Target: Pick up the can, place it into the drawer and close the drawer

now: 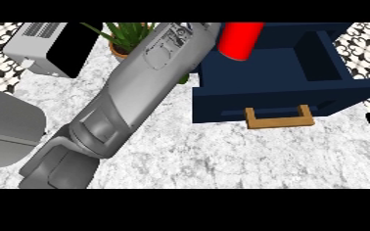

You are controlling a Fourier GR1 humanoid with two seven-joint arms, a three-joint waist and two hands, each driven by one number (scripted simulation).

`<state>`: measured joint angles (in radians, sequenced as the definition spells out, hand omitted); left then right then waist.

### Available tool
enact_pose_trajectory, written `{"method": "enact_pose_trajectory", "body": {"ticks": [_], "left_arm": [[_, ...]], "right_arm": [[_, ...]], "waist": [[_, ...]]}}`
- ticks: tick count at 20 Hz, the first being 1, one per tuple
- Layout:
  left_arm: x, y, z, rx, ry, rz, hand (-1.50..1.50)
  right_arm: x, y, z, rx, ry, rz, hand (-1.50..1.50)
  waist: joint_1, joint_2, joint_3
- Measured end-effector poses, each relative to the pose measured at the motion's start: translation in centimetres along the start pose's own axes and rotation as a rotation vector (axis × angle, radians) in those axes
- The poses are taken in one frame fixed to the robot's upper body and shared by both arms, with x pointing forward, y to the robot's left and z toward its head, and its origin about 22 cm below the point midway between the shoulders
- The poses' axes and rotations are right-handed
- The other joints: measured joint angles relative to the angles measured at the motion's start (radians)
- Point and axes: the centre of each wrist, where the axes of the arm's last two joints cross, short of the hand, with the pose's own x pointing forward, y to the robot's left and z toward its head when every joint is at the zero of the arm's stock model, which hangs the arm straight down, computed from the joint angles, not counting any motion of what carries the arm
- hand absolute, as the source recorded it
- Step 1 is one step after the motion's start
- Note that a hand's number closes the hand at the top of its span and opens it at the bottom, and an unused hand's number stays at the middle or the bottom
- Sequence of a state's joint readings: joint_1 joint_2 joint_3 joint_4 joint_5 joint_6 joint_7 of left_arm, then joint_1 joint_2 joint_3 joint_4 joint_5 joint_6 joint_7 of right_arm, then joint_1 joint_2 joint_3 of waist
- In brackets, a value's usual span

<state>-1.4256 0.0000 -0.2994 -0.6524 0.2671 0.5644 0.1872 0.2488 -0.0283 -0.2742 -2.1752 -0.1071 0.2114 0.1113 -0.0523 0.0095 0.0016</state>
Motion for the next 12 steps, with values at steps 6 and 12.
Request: {"method": "enact_pose_trajectory", "body": {"ticks": [6, 12], "left_arm": [[-0.7, -0.2, -0.7, 0.002, 0.020, -0.026, 1.50], [-1.9, -0.5, -0.8, 0.022, 0.020, -0.066, 1.50]], "right_arm": [[-0.2, 0.4, -0.5, 0.004, -0.010, 0.000, -1.50], [0.1, 0.8, -1.8, 0.024, -0.017, -0.002, -1.50]], "waist": [[-0.012, 0.005, 0.000], [-0.033, 0.010, 0.001]]}}
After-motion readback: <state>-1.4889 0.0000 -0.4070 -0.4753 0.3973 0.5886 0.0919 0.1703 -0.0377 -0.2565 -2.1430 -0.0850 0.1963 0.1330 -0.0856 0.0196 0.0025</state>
